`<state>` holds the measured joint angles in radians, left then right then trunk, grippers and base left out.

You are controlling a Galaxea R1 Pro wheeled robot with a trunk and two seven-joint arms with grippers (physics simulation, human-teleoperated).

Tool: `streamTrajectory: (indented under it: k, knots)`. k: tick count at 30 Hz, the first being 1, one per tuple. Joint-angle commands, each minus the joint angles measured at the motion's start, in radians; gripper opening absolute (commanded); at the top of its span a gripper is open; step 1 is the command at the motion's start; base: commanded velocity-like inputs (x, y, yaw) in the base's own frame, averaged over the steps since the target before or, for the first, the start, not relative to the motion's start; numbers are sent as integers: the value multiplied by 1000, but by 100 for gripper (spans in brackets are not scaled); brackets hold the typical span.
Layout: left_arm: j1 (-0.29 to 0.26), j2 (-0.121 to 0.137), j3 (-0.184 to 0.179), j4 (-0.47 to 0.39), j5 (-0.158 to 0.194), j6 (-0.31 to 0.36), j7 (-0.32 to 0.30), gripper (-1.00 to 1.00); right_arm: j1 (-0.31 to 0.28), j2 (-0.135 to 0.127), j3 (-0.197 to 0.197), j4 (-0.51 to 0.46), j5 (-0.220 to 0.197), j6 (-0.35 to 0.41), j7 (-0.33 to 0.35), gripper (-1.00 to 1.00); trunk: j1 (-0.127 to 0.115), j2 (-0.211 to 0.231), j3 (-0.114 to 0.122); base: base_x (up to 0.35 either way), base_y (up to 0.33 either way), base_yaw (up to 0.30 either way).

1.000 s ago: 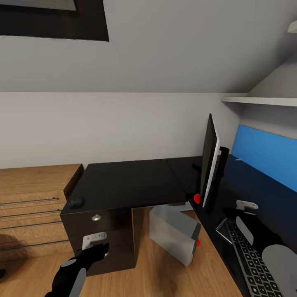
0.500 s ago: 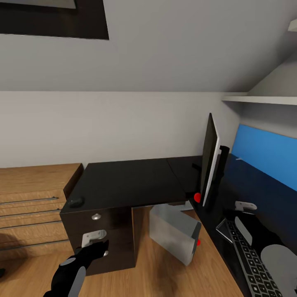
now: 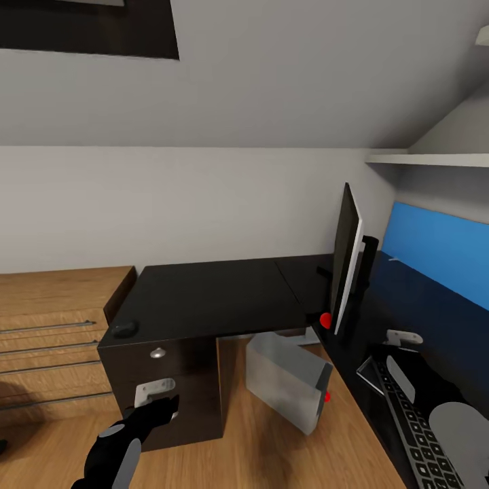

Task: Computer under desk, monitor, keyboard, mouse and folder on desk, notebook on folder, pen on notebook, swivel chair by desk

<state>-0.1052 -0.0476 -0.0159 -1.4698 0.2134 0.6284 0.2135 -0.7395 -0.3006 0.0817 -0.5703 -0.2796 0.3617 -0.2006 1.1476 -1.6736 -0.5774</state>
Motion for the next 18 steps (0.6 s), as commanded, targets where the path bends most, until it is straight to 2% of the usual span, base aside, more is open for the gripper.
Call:
streamTrajectory:
  k: [1,18]
  knots:
    - [-1,0,-1,-1,11,4,9,100,0,-2,9,7,-10,8,-8,100,0,0,-1,0,0,0]
    - [-1,4,3,1,11,4,6,100,0,-2,9,7,-9,9,-23,100,0,0,-1,0,0,0]
